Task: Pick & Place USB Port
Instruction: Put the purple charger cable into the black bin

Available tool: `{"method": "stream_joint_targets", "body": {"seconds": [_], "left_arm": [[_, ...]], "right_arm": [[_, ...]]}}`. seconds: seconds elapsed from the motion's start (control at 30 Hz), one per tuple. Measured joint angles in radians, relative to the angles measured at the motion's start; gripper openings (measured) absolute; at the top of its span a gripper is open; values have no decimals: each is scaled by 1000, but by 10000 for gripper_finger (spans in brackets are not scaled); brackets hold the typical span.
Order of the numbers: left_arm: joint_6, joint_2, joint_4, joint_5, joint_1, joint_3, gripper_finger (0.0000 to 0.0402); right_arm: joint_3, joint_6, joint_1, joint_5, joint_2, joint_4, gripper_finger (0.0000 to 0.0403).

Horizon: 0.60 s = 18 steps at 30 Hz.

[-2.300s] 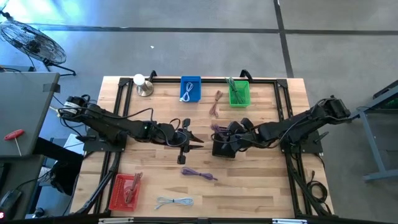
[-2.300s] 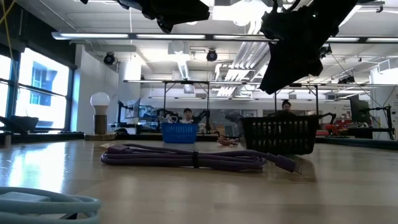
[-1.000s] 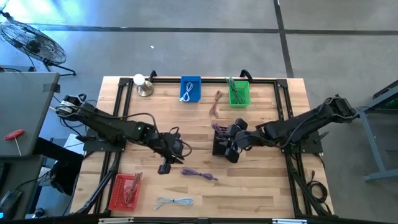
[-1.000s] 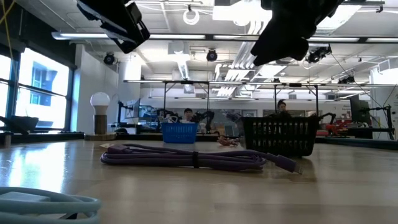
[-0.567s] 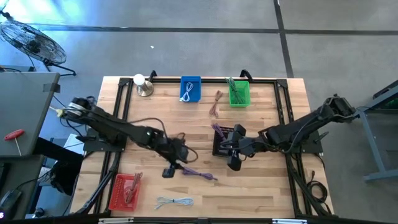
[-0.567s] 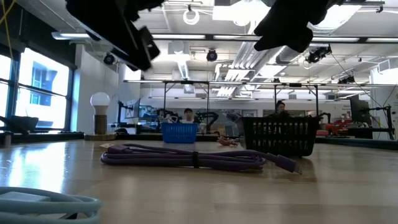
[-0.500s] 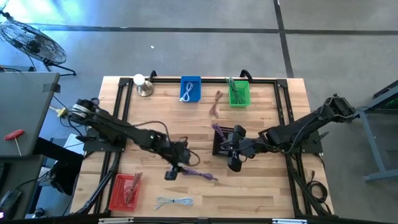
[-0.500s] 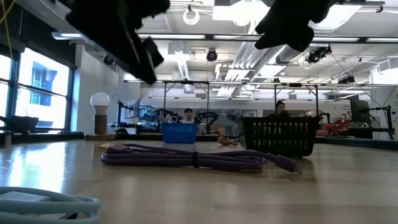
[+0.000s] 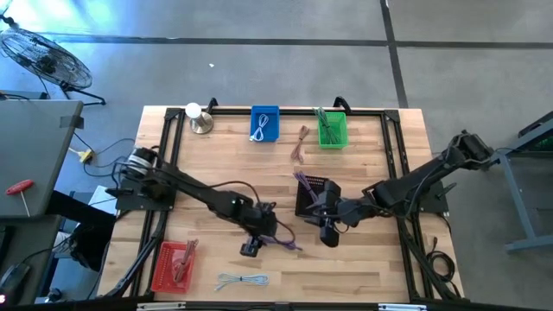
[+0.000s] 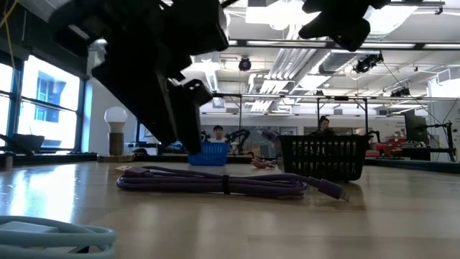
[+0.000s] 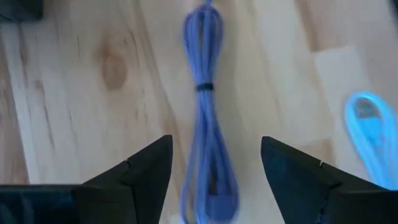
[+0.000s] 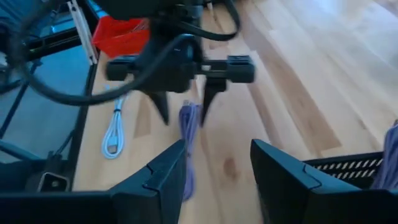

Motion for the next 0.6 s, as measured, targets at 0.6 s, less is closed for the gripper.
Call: {"method": "stream_joint_targets", "body": {"seconds": [0.6], "left_arm": [[8, 99, 28, -31, 0, 2, 221]], "right_arm": [[0, 57, 114, 95, 0, 56, 169]]}}
